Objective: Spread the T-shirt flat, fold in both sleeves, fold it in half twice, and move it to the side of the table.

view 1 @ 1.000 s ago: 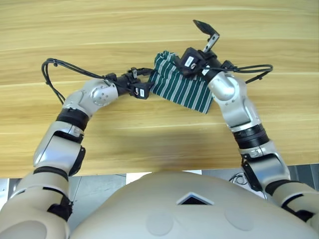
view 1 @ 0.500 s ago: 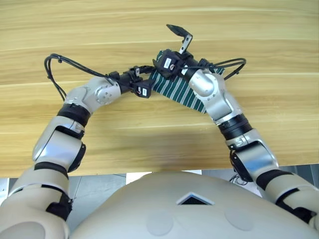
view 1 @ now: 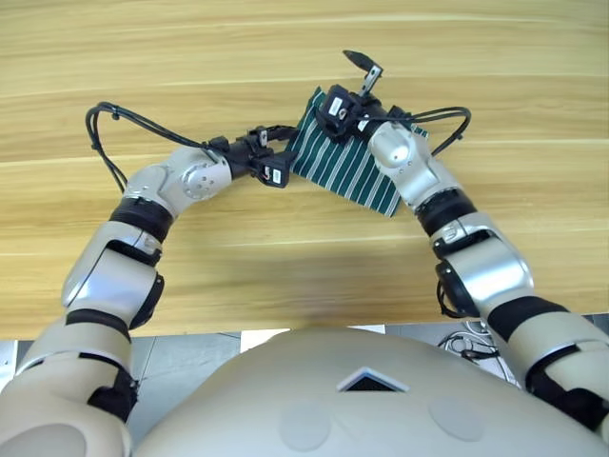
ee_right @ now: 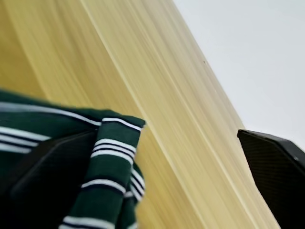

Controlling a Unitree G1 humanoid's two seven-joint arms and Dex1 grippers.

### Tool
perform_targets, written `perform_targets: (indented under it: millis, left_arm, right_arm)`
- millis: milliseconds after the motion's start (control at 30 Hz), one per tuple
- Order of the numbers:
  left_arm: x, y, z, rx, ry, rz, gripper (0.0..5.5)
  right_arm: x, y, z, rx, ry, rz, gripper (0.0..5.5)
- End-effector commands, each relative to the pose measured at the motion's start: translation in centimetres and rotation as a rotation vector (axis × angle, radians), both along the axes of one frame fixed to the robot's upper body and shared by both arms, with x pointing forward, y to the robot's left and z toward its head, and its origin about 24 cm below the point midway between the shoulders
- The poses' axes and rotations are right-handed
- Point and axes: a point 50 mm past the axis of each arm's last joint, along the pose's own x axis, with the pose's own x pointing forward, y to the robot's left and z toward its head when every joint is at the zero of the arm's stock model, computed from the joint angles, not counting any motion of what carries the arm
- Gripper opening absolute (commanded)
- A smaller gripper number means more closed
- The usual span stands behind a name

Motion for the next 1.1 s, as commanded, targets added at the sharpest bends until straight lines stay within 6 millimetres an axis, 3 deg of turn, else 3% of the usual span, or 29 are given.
perform_targets:
  millis: [33, 233, 433, 533, 667, 733, 867, 1100]
  left_arm:
    - [-1.7, 0.7, -2.8, 0.114, 0.094, -0.008, 2.11]
    - [-1.7, 1.2, -3.0, 0.130, 0.101, 0.008, 2.11]
    - [-0.9, 1.5, -2.5, 0.103, 0.073, 0.043, 2.11]
    - [-0.2, 1.5, -1.6, 0.059, 0.043, 0.068, 2.11]
    - [0.1, 1.7, -1.3, 0.048, 0.026, 0.082, 2.11]
    - [0.2, 1.7, -1.4, 0.047, 0.022, 0.084, 2.11]
    - [0.2, 1.5, -1.3, 0.045, 0.017, 0.079, 2.11]
    - [0.0, 1.4, -1.5, 0.047, 0.018, 0.066, 2.11]
  right_arm:
    - [2.0, -3.7, 1.8, 0.052, -0.029, -0.131, 5.37]
    - [3.5, -8.9, 4.8, 0.177, -0.108, -0.297, 5.37]
    - [3.3, -12.0, 5.4, 0.209, -0.147, -0.370, 5.37]
    - [2.2, -10.1, 5.4, 0.279, -0.175, -0.191, 5.37]
    - [-1.3, -6.1, 4.6, 0.321, -0.140, 0.158, 5.37]
    - [-2.4, -5.1, 3.9, 0.292, -0.098, 0.236, 5.37]
    - [-2.7, -4.7, 2.8, 0.253, -0.036, 0.232, 5.37]
    - [0.0, -5.8, 1.3, 0.232, 0.042, -0.006, 5.37]
